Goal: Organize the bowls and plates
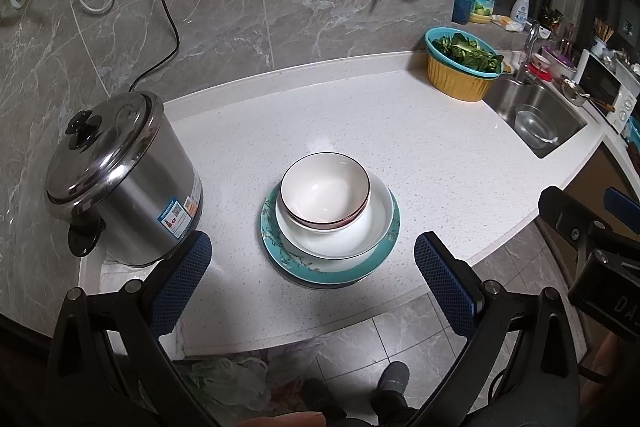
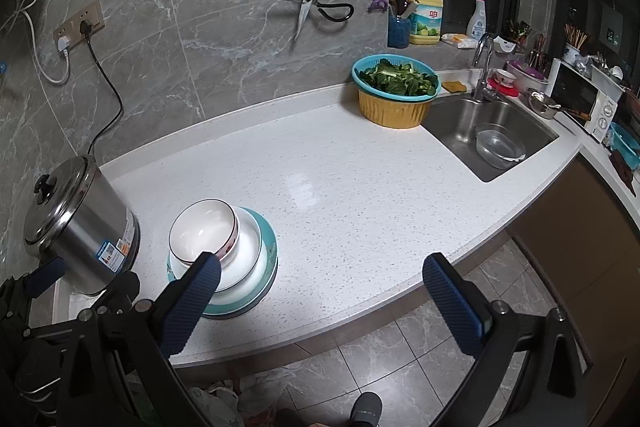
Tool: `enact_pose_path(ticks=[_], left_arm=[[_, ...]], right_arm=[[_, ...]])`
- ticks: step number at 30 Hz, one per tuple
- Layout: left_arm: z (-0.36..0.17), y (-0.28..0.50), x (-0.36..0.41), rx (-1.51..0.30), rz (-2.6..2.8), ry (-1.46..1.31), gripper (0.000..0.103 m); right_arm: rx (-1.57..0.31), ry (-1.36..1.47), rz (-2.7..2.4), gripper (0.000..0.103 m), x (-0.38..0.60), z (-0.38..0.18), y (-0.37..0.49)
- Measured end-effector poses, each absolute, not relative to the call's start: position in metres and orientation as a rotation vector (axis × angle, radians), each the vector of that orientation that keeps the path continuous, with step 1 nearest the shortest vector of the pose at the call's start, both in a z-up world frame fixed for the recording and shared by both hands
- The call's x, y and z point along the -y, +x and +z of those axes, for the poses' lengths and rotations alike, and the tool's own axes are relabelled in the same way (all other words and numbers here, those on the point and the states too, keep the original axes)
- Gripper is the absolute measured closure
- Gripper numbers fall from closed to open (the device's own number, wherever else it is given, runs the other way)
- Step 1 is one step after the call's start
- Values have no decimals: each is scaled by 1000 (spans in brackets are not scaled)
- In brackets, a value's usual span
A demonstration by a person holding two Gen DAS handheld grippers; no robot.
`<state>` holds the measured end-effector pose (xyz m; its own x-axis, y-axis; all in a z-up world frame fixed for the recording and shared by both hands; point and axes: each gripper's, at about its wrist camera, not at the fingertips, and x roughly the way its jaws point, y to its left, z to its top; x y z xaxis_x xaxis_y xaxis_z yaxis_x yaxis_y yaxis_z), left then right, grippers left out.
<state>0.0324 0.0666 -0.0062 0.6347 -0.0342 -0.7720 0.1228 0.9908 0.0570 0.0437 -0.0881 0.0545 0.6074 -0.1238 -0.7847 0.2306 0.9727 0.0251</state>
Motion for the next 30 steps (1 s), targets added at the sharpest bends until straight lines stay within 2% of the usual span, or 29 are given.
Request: enact_pose_path(ticks=[30], left_arm=[[-12,41,-63,-900,-74,101,0]], right_arm=[[-908,115,-189,0,88,49,55]])
